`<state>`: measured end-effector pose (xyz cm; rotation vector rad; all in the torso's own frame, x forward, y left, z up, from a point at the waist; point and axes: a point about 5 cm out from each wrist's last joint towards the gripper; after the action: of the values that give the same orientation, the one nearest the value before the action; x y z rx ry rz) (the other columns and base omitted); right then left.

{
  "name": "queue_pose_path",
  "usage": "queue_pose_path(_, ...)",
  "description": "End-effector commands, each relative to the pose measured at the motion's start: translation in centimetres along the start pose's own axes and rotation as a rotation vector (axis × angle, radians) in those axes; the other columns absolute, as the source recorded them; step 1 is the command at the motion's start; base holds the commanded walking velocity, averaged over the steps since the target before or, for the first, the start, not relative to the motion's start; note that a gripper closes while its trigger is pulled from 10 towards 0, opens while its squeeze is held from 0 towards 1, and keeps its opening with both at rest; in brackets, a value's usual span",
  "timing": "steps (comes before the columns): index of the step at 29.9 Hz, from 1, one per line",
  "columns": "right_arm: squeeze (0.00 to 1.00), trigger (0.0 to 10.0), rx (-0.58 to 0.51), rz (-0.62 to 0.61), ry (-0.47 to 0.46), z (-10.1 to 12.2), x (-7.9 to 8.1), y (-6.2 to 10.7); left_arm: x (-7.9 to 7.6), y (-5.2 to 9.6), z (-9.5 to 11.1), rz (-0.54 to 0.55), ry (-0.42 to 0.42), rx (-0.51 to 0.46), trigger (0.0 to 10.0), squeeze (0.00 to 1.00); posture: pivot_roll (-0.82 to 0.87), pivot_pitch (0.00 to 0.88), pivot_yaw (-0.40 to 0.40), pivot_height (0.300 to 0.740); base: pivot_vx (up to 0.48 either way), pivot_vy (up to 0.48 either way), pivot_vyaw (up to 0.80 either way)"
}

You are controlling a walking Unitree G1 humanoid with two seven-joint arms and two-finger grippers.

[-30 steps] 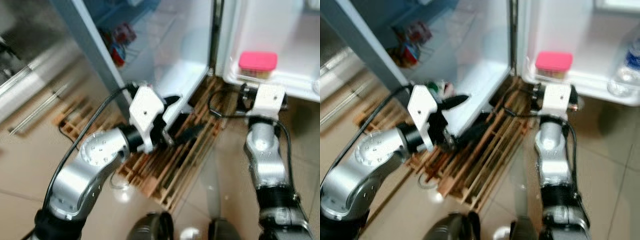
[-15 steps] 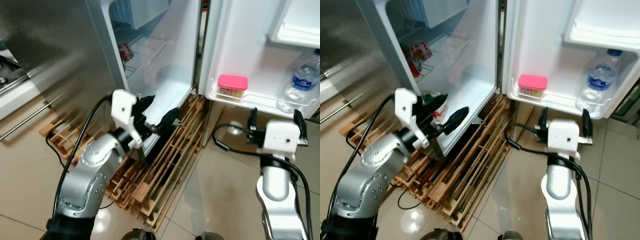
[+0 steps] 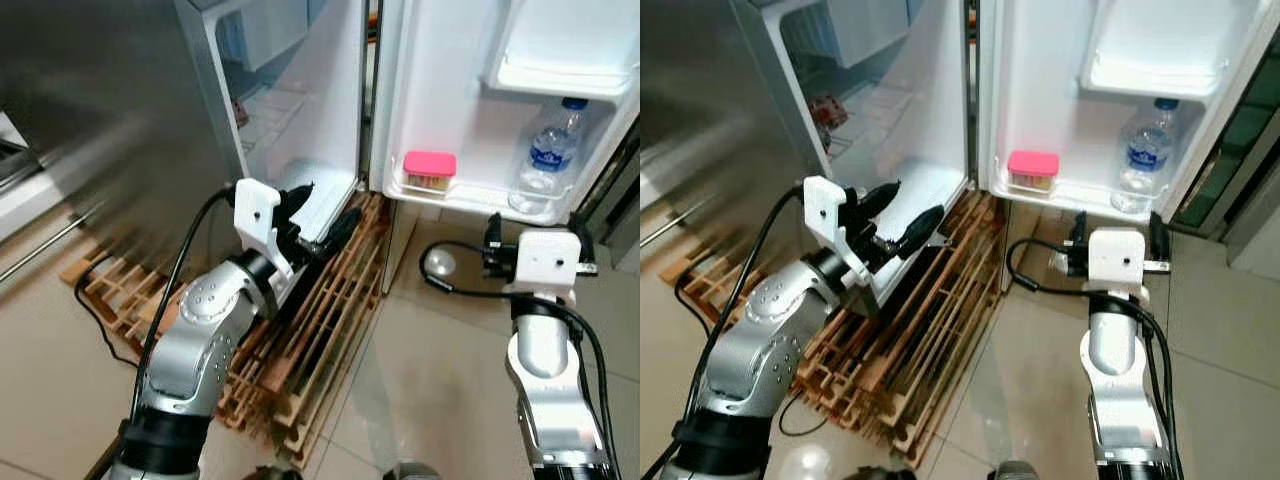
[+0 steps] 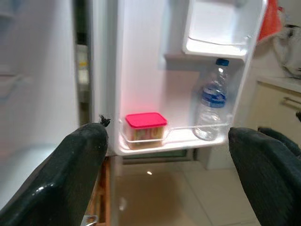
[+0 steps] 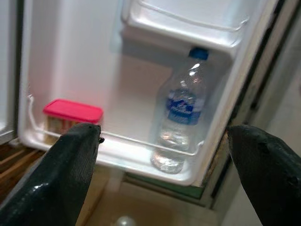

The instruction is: Restocking fridge

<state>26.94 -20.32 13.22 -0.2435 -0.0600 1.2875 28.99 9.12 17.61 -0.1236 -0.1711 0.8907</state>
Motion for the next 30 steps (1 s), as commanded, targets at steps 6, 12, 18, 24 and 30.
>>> queue_pose_path(6, 0.02, 10.0, 0.024, 0.019, -0.011, -0.5, 0.5, -0.6, 0.2, -0.6, -0.6, 0.04, -0.032, 0.021, 10.0, 0.0, -0.17, 0.0, 0.091, 0.74, 0.0, -0.48, 0.0)
queue_pose_path(12, 0.02, 10.0, 0.024, 0.022, -0.009, -0.5, 0.4, -0.7, 0.9, -0.9, -1.3, 0.114, -0.04, 0.06, 10.0, 0.0, -0.17, 0.0, 0.101, 0.74, 0.0, -0.469, 0.0)
queue_pose_path(18, 0.02, 10.0, 0.058, 0.008, -0.009, -1.4, 0.1, -0.1, 1.0, -1.2, -2.2, 0.143, -0.027, 0.094, 10.0, 0.0, -0.18, 0.0, 0.114, 0.74, 0.0, -0.461, 0.0)
queue_pose_path(24, 0.02, 10.0, 0.07, -0.005, -0.006, -1.7, -0.2, 0.3, 1.1, -1.1, -2.4, 0.137, -0.01, 0.093, 10.0, 0.0, -0.19, 0.0, 0.124, 0.74, 0.0, -0.447, 0.0)
queue_pose_path(30, 0.02, 10.0, 0.124, -0.037, -0.012, -2.6, -1.2, 0.8, 1.5, -1.1, -2.7, 0.169, -0.022, 0.112, 10.0, 0.0, -0.19, 0.0, 0.127, 0.74, 0.146, -0.409, 0.0)
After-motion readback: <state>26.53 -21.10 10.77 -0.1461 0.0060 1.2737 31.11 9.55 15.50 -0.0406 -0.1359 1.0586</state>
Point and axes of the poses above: a point about 5 cm out from each wrist's last joint towards the gripper, its own y axis pointing back from the gripper into the wrist, its own z axis along the axis of the wrist's last joint, x = y × z, and after that the axes turned 12 degrees about -y, right-handed
